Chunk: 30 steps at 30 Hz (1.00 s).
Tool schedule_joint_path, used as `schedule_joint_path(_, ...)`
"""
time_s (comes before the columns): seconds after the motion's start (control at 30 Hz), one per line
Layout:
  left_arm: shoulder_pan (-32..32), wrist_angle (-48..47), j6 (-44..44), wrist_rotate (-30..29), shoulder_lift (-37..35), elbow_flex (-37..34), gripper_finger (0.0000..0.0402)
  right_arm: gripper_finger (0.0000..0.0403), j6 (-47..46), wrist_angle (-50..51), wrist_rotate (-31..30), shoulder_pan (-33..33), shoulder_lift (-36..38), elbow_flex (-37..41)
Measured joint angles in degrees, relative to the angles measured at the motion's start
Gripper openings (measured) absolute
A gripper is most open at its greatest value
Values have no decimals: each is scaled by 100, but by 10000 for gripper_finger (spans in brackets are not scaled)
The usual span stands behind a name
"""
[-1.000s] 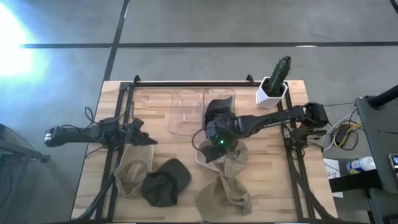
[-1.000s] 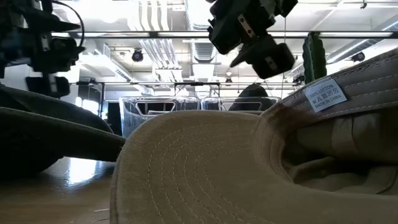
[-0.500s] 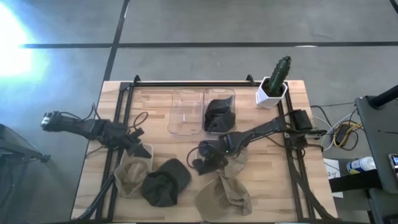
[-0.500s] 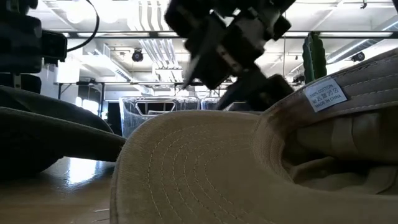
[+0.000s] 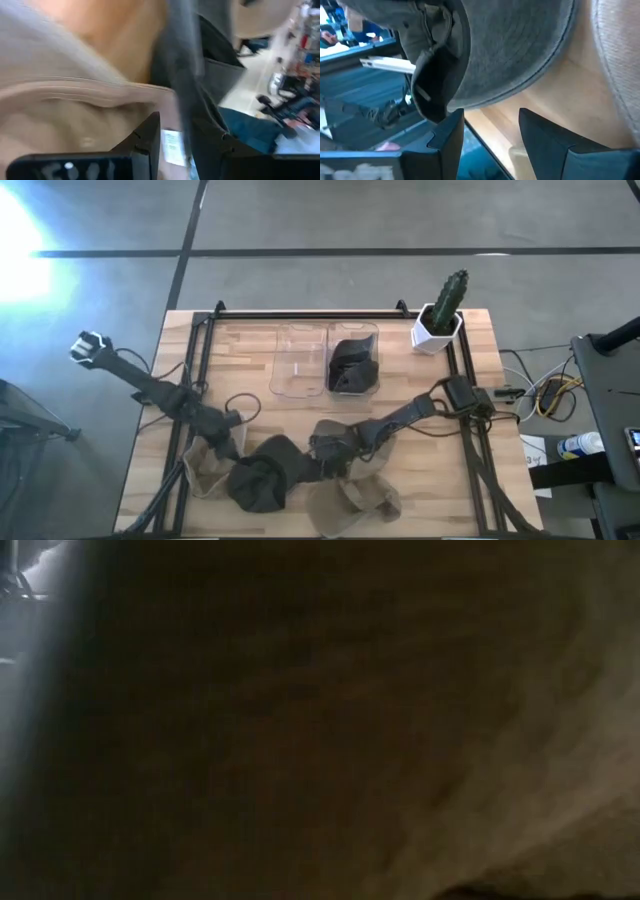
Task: Pick & Place hat
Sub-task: Put the black cap into the right transparent bin
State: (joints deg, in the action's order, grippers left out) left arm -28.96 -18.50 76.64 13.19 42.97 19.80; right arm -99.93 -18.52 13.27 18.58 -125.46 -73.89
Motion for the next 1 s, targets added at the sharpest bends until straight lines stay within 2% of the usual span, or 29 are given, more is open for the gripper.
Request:
schedule_joint_path(0.27, -274, 1175, -114, -87, 1079, 175, 92, 185, -180, 115, -646, 17, 25, -2)
schedule_joint_path(0.57, -281, 1556, -748, -125, 2159, 434, 92, 178, 0, 351, -1452, -82, 25, -89)
schedule_joint_path(0.67, -283, 1744, -987, -107, 2432, 472, 92, 168, 278, 492, -1539, -129, 6, -244)
schedule_joint_path(0.83, -281, 1811, -1216, -79, 2661, 550, 92, 128, 519, 1275, -1521, -180, 3, -615)
schedule_joint_path(1.0, -283, 1805, -1237, -70, 2563, 557, 92, 58, 862, 1988, -1556, -167, 34, -932)
